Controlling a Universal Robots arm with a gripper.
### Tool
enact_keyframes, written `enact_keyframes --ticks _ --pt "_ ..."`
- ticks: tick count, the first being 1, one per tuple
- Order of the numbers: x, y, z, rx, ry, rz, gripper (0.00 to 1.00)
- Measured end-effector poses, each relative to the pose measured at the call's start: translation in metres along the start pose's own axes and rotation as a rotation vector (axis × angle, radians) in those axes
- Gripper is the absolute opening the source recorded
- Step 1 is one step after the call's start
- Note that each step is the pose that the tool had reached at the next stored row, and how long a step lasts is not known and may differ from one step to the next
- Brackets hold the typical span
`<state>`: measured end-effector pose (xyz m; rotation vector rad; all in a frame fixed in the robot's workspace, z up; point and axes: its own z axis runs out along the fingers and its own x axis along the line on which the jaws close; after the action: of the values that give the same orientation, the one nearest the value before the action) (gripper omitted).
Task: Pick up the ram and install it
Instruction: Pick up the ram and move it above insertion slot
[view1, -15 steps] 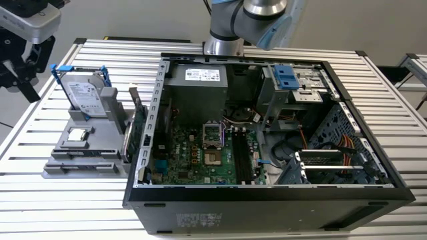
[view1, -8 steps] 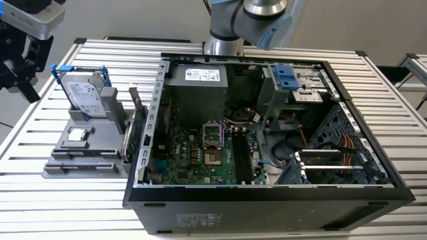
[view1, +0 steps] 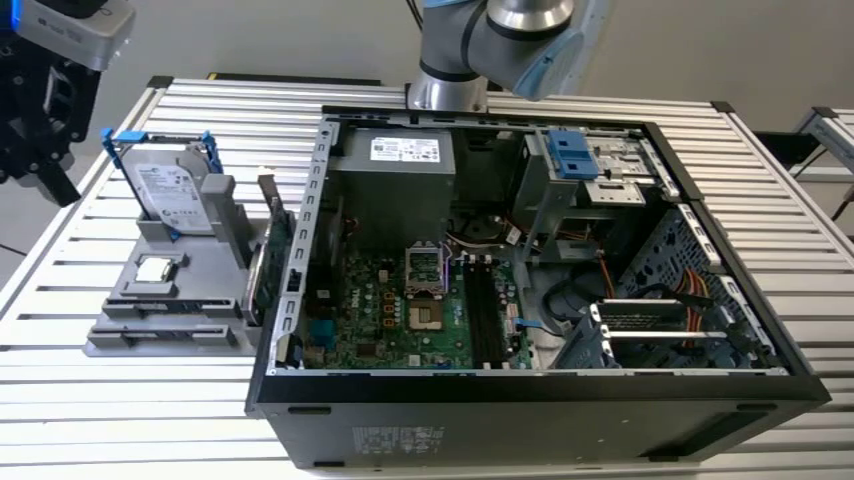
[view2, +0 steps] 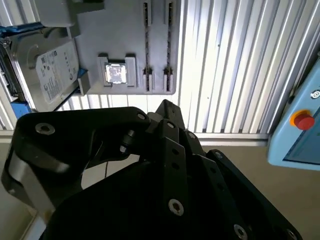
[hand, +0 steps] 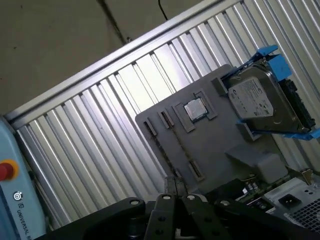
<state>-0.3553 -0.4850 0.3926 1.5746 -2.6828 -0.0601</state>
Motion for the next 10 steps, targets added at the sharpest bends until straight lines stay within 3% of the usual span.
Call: enact_keyframes --ticks 10 --pt "0.0 0.0 0.0 0.0021 0.0074 -0.143 0.0"
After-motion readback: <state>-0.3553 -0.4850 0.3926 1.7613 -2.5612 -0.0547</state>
